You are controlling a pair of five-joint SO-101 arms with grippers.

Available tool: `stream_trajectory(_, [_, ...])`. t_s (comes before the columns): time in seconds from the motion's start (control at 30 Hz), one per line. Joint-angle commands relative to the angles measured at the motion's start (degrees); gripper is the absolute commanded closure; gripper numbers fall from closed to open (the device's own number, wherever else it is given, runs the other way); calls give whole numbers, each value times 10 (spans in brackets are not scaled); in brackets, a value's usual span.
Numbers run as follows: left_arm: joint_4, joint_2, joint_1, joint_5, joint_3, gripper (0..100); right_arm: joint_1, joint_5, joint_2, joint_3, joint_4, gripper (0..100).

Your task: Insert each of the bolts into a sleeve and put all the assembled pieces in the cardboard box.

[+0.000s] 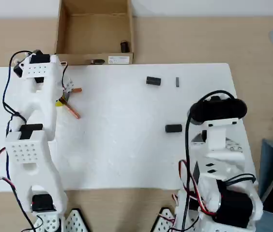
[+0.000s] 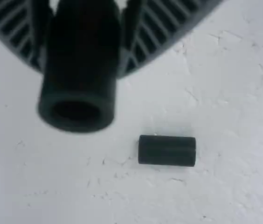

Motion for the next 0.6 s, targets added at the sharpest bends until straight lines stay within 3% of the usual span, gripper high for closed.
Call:
stream_trajectory(0.0, [46,-12,4,-4,-25,997,6,-4,-3,-5,-13,988])
stream_trajectory(0.33, [185,-155,62,-52,-200,997,5,0,-3,-29,-9,987])
stream_trajectory(0.57, [221,-264,69,-103,-223,998,5,1,-3,-30,-13,988])
